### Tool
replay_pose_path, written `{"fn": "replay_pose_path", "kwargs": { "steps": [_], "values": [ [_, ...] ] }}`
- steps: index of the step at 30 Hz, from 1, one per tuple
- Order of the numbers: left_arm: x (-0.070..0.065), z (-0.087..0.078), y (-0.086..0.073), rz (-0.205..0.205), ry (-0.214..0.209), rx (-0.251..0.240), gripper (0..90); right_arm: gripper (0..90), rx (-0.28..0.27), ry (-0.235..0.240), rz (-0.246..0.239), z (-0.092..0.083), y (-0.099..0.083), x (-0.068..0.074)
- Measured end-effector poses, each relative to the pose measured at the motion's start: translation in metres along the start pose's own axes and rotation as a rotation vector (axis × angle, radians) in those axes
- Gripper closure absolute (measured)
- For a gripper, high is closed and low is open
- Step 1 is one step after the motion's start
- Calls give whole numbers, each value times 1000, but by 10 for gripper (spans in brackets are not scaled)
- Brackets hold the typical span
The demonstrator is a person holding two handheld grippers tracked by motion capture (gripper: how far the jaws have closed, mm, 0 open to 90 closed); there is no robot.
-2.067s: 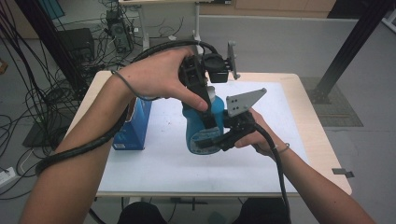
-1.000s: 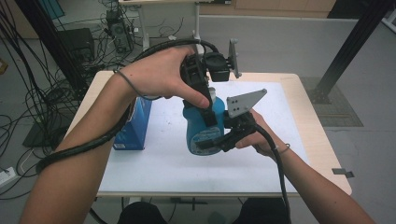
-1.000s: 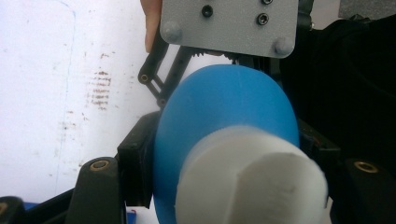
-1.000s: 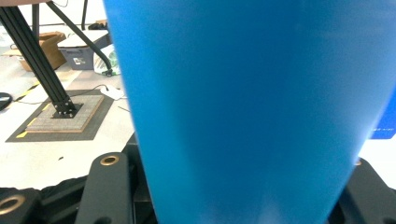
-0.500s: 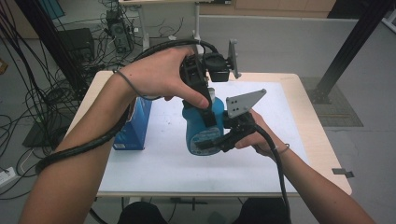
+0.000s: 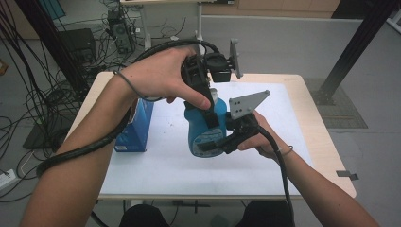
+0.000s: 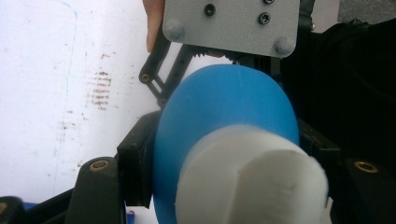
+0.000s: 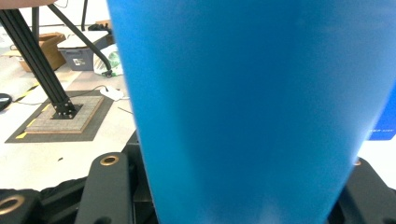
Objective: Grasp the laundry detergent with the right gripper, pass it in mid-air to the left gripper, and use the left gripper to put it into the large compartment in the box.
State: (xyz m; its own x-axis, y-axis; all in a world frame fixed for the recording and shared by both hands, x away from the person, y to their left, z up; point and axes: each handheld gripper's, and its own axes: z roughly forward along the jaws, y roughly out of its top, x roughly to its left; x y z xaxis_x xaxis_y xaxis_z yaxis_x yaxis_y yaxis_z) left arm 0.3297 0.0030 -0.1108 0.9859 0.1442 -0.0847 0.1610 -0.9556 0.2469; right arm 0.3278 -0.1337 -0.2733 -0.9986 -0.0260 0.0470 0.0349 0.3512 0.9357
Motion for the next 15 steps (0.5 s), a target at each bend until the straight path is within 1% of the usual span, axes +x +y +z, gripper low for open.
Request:
{"fn": "replay_pose_path", "kwargs": {
  "steps": [2, 4, 9, 10, 15],
  "values": [
    [0, 0, 0, 8, 2, 3, 366, 424, -1, -1, 1, -1, 0, 0],
    [0, 0, 1, 2, 2, -2, 366, 424, -2, -5, -1, -1, 0, 0],
    [0, -1, 2, 11, 6, -4, 367, 424, -3, -6, -1, -2, 0, 0],
    [-1, -1, 2, 6, 6, -6, 367, 424, -5, -6, 0, -2, 0, 0],
    [-1, 0, 4, 8, 5, 4, 367, 424, -7, -5, -1, -3, 0, 0]
  ]
}}
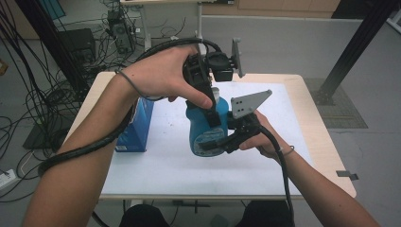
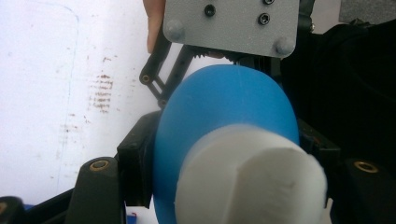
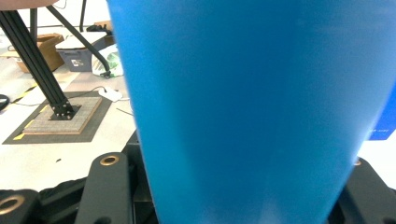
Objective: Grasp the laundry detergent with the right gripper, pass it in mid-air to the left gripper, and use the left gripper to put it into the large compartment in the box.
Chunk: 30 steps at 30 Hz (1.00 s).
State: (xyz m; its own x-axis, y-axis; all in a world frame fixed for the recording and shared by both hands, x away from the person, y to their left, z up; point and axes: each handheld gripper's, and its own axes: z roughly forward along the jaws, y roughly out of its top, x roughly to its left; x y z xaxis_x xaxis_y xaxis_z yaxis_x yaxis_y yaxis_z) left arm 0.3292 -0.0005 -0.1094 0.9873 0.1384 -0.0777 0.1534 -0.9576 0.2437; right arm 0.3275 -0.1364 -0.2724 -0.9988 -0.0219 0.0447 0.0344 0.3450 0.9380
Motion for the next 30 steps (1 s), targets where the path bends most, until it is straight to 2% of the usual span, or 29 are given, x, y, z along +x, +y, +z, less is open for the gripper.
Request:
{"fn": "replay_pose_path", "kwargs": {
  "steps": [30],
  "values": [
    [-4, -1, 2, 3, 15, -4, 368, 424, -7, 0, -3, -1, 0, 1]
  ]
}}
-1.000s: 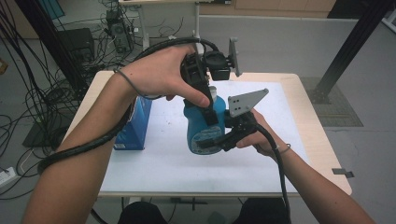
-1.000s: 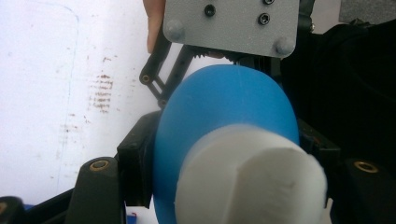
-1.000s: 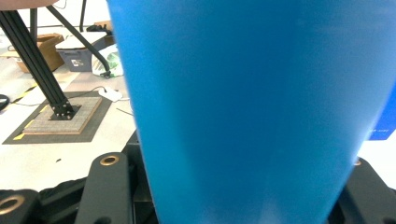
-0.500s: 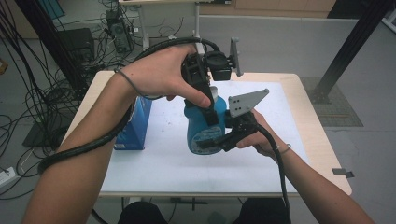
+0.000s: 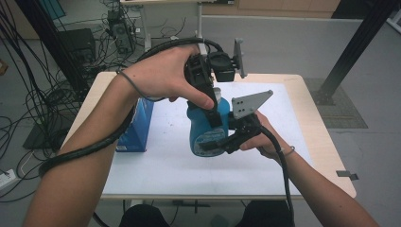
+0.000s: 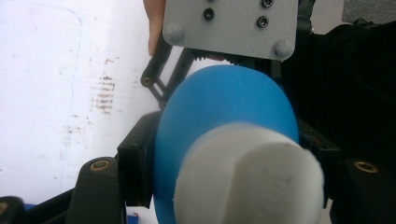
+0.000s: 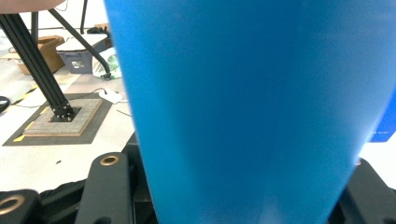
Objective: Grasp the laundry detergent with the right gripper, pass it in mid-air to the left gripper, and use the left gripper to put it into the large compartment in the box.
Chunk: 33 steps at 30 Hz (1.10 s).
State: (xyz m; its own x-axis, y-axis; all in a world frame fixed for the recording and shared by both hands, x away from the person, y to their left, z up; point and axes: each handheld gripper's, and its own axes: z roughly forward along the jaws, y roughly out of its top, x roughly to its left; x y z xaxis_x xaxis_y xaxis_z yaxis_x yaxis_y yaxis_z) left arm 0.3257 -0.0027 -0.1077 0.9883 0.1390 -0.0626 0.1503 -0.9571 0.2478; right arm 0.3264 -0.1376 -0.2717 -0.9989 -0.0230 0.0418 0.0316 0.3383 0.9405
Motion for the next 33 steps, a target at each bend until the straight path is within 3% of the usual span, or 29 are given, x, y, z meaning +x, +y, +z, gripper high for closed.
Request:
{"fn": "replay_pose_path", "kwargs": {
  "steps": [15, 27, 33],
  "values": [
    [3, 3, -4, -10, 6, 0, 370, 422, -2, 3, 2, 3, -3, -3],
    [3, 7, -1, 3, 16, 27, 372, 413, -8, 7, 4, 6, -8, -6],
    [3, 8, 0, -1, 22, 36, 373, 390, -21, 12, 26, 6, -10, -6]
  ]
}}
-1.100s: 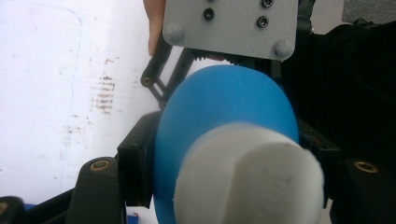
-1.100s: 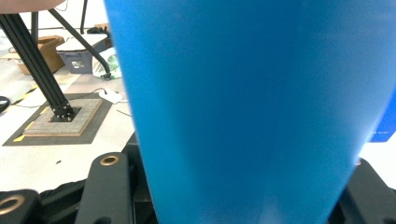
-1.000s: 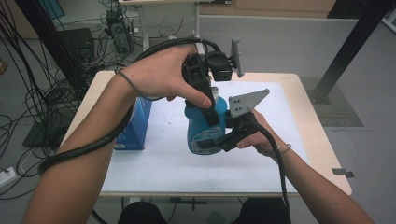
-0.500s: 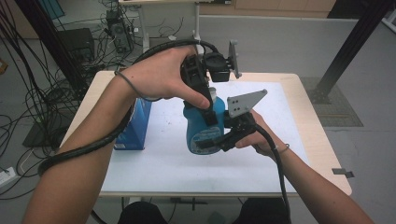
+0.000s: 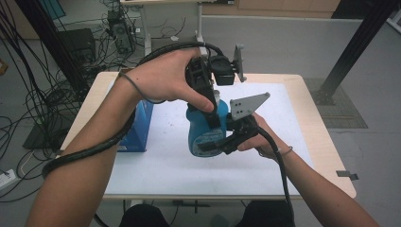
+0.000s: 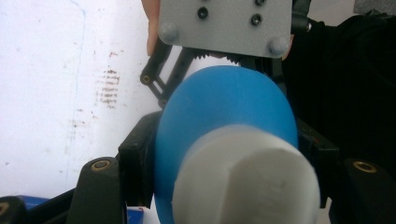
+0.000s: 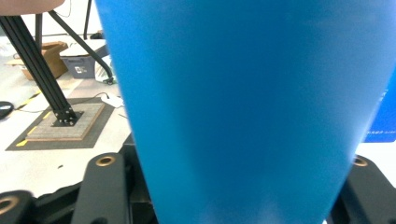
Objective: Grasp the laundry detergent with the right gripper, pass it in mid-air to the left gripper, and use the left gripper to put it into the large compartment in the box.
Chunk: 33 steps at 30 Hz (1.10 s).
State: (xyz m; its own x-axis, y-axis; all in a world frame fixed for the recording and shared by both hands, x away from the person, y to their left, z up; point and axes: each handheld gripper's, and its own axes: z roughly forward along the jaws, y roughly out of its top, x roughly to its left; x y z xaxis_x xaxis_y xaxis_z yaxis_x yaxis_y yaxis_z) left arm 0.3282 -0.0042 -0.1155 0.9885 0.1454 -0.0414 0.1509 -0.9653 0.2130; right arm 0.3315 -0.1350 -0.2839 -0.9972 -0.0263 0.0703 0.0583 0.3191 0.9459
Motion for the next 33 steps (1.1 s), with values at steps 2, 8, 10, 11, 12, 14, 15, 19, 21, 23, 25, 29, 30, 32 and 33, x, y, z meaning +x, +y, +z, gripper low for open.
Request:
{"fn": "replay_pose_path", "kwargs": {
  "steps": [2, 8, 10, 11, 12, 14, 15, 19, 21, 23, 25, 29, 30, 32, 33],
  "values": [
    [1, 1, -1, -4, 5, 9, 373, 359, -8, -10, 6, -1, 0, -1],
    [2, -1, -2, -19, 22, 4, 373, 251, 19, -21, 29, -1, -3, -5],
    [2, -2, -2, -14, 20, 9, 373, 213, 36, -13, 28, 0, -3, -5],
    [2, -2, -2, -15, 19, 10, 373, 177, 41, -13, 30, 1, -2, -4],
    [1, -2, -3, -18, 19, 3, 373, 157, 38, -21, 32, 2, -2, -4],
    [1, -2, -3, -14, 19, 9, 373, 115, 48, -45, 28, 2, 0, -3],
    [1, -2, -3, -15, 21, 5, 373, 110, 52, -47, 24, 2, 1, -2],
    [1, -2, -3, -18, 22, 12, 373, 75, 62, -57, 15, 1, 4, -1],
    [1, -1, -3, -27, 24, 6, 373, 69, 80, -57, 8, 1, 6, 0],
    [2, -1, -4, -26, 24, 13, 373, 56, 95, -60, -2, 0, 7, 1],
    [2, -1, -4, -31, 20, 8, 373, 43, 114, -65, -5, 0, 8, 2],
    [4, 0, -5, -36, 16, 4, 373, 34, 152, -70, 0, -2, 10, 2],
    [4, -1, -5, -35, 16, 4, 373, 33, 161, -71, 2, -3, 11, 2],
    [5, -1, -5, -36, 19, 4, 373, 31, 172, -71, 9, -5, 12, 2],
    [5, 0, -5, -43, 22, 0, 373, 28, 181, -68, 10, -6, 12, 1]
  ]
}}
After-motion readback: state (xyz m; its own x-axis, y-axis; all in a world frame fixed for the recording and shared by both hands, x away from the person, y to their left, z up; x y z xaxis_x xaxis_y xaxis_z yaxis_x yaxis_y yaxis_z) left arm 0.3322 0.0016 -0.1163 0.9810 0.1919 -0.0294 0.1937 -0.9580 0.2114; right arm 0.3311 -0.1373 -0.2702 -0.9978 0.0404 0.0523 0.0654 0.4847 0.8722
